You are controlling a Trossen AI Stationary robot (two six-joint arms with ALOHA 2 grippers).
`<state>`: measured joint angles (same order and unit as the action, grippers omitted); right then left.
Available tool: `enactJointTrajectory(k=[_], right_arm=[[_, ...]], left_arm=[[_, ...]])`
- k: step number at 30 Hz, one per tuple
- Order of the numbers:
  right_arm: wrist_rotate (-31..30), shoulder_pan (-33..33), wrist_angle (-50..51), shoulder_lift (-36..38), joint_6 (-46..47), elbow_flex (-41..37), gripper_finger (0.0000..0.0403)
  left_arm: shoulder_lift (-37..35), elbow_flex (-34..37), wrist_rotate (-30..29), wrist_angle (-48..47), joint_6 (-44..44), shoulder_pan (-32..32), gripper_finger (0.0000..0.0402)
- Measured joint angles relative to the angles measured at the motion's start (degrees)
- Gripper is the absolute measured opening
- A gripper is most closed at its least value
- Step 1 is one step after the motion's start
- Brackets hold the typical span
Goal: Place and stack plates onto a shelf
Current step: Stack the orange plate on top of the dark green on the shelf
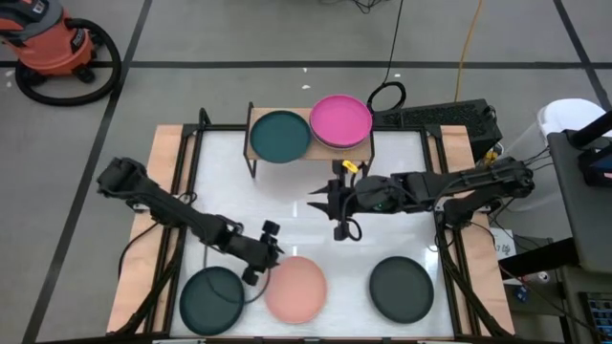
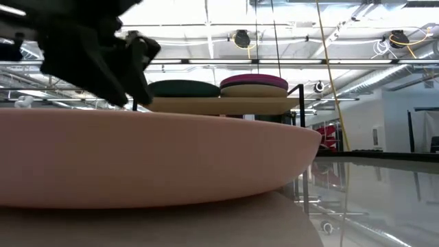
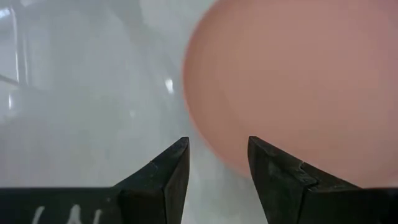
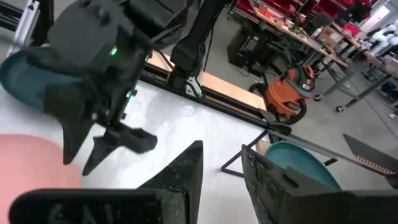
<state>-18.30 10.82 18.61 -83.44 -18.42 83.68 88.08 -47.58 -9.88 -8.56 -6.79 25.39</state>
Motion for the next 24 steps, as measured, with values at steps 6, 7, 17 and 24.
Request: enactJointTrajectory(k=[6,7,17,24], right_arm=[[-0.07,0.18,0.18,-0.02,0.91,0.00,0.0095],[-0.07,0.18,0.16,-0.02,0.98,0.00,0.0095],[-0.13,0.16,-0.77,-0.04,1.17,-3.88,0.0096],[-3.11,0.05,-0.72,-0.07,1.21,-5.60,0.0096]], left_arm=[[5.33,-5.24,1.97,-5.28,3.05,-1.35,0.0175],[5.98,-5.73,2.35,-6.08,3.56,-1.68,0.0181],[8.29,-6.35,2.72,-6.69,8.07,-4.51,0.0263],[9.06,-6.37,4.44,-5.79,11.42,-4.71,0.0269]])
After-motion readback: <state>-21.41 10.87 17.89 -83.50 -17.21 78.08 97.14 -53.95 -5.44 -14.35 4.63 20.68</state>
